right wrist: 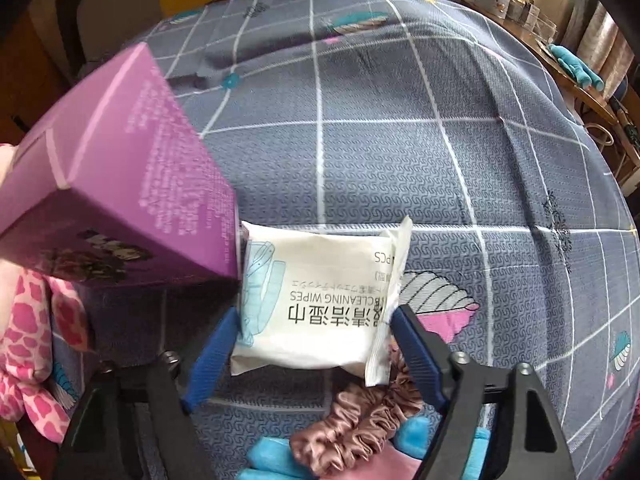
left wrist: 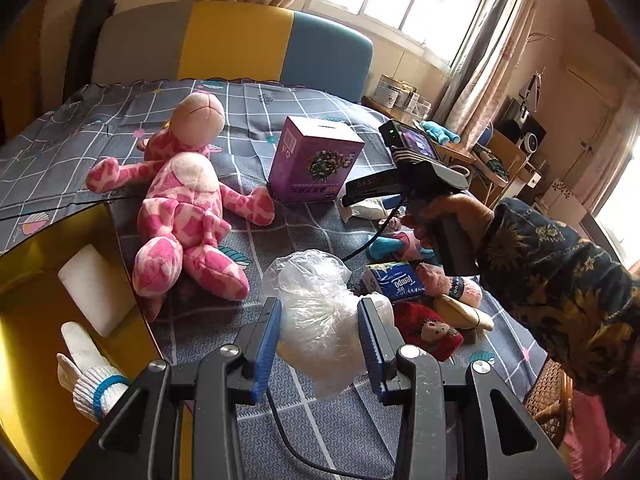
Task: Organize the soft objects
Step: 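Grasp the white cleaning-wipes packet with the right gripper while the left gripper holds the bag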
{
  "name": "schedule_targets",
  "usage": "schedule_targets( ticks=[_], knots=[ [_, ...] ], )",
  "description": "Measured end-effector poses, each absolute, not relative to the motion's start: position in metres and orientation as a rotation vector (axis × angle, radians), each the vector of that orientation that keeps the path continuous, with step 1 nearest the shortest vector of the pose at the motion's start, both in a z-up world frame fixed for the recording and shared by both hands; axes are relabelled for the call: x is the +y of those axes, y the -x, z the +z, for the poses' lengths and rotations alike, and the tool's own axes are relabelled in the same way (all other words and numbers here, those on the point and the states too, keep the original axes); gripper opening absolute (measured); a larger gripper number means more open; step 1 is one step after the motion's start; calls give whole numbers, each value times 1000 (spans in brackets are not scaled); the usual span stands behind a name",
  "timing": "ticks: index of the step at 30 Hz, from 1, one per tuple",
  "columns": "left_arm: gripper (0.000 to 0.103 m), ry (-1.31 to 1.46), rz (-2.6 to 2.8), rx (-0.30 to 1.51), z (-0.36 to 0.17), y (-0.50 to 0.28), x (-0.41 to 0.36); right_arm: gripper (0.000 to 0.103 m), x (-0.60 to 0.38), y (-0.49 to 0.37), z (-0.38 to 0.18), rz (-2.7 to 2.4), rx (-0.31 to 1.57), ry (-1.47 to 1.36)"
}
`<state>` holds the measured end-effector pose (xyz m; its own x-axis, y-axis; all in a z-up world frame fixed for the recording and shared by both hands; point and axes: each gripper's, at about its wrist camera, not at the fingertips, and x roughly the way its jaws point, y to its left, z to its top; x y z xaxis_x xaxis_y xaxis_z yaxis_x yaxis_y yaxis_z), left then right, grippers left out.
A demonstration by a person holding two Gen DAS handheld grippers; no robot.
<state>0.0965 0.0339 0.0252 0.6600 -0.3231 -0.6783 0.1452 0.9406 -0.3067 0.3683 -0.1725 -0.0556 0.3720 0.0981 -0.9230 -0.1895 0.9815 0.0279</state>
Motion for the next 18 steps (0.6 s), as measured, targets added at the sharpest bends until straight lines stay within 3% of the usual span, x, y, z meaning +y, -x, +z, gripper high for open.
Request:
schedule_targets(
  ticks=[1, 2, 3, 4, 11, 12, 13, 14, 16, 18],
  knots=[
    [39, 237, -265, 807, 26, -96, 35, 68, -172, -364, -52, 180, 1156, 106],
    [39, 240, -262, 806, 26, -95, 37, 40, -172, -358, -47, 184, 1135, 113],
    [39, 243, -259, 806, 26, -94, 38, 25, -172, -352, -41, 193, 1112, 110],
    [39, 247, -255, 804, 27, -92, 40, 17, -171, -346, -33, 176, 1090, 121],
    [39, 256, -229, 788, 34, -78, 52, 16, -180, -322, -17, 245, 1090, 93],
    [39, 251, -225, 785, 35, -76, 52, 16, -185, -319, -13, 253, 1081, 78],
    [39, 248, -221, 781, 36, -74, 53, 26, -191, -318, -8, 247, 1073, 59],
    [39, 248, -218, 780, 36, -73, 55, 47, -197, -318, -3, 241, 1068, 29],
    [39, 254, -215, 782, 36, -72, 57, 70, -212, -325, 1, 225, 1075, -36],
    [39, 252, -212, 776, 38, -72, 57, 75, -223, -337, 2, 192, 1078, -48]
  ],
)
